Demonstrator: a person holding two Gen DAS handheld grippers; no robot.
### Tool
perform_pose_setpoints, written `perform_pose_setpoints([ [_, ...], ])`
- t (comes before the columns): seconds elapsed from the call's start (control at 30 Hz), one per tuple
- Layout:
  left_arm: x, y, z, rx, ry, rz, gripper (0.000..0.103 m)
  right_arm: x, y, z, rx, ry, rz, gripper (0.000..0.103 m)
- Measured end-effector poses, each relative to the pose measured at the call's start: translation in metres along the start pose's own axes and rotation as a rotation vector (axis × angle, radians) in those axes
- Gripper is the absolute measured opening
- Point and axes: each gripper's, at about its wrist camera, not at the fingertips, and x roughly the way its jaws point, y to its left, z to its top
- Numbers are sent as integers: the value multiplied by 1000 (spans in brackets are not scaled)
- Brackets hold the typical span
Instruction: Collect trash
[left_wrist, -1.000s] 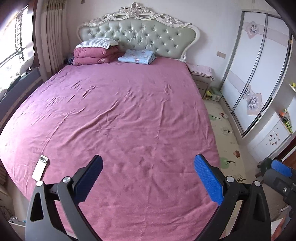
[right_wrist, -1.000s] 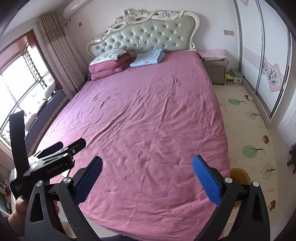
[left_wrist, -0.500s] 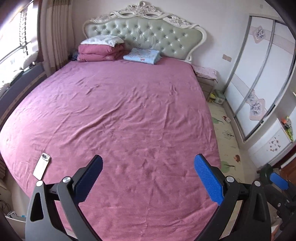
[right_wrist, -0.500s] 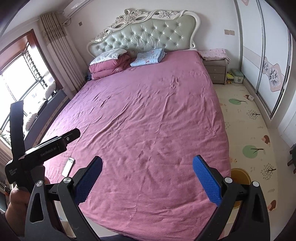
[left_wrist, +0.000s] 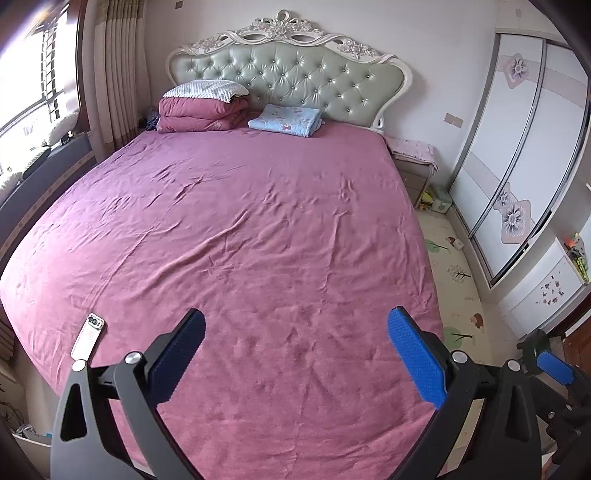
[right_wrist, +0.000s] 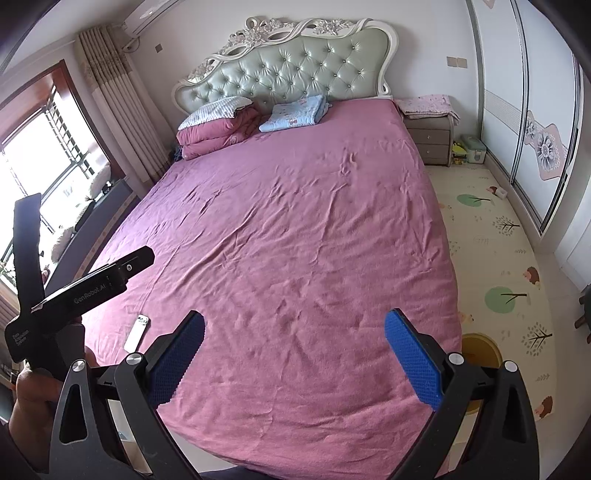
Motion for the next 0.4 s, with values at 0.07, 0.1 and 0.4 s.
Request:
perform_pose_setpoints([
  [0.07,0,-1,0,5,4,-4,99,0,0,0,1,1,-1,94],
  [0.1,0,-1,1,9,5,-4,99,0,0,0,2,1,-2,94],
  [0.4,3,-1,4,14,7,0,99,0,0,0,0,1,0,94],
])
